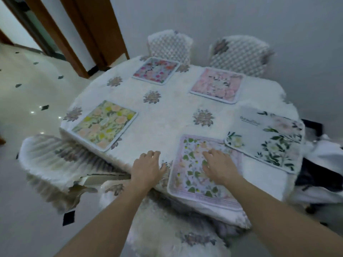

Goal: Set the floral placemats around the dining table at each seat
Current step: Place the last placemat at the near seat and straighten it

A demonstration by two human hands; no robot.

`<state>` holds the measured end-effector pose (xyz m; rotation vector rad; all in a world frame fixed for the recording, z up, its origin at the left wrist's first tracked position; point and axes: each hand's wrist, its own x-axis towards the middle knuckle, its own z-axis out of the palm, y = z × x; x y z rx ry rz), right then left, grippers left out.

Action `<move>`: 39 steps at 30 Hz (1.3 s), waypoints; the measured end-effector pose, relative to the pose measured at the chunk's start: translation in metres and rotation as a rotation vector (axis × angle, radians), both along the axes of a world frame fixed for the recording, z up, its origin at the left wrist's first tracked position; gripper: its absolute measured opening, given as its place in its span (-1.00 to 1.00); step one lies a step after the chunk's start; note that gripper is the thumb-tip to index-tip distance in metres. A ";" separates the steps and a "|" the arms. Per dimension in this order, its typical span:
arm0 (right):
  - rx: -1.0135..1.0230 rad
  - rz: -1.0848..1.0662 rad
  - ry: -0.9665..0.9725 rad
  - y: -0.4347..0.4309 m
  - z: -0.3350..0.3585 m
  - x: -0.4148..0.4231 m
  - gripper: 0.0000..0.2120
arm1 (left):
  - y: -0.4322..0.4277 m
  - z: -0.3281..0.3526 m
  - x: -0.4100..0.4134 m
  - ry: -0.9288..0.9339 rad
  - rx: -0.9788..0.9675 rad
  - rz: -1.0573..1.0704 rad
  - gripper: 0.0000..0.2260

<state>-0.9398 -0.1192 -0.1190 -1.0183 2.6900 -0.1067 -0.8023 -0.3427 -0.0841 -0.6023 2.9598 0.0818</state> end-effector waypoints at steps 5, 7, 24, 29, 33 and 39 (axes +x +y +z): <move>0.057 -0.273 0.006 0.055 -0.015 0.010 -0.58 | 0.012 -0.032 -0.045 -0.033 0.121 -0.129 -0.59; 0.050 -0.390 -0.008 0.069 -0.024 0.014 -0.59 | 0.011 -0.047 -0.057 -0.033 0.213 -0.107 -0.59; -0.292 -1.206 -0.293 0.056 -0.068 -0.012 -0.60 | 0.008 -0.096 -0.110 -0.047 0.608 0.248 -0.74; -0.438 -1.212 -0.417 0.048 -0.070 -0.009 -0.59 | 0.010 -0.094 -0.106 -0.045 0.716 0.294 -0.72; -0.479 -1.214 -0.473 0.045 -0.072 0.004 -0.67 | 0.003 -0.091 -0.094 -0.028 0.726 0.315 -0.69; -0.508 -1.219 -0.481 0.040 -0.068 0.025 -0.65 | -0.002 -0.078 -0.068 0.025 0.741 0.268 -0.69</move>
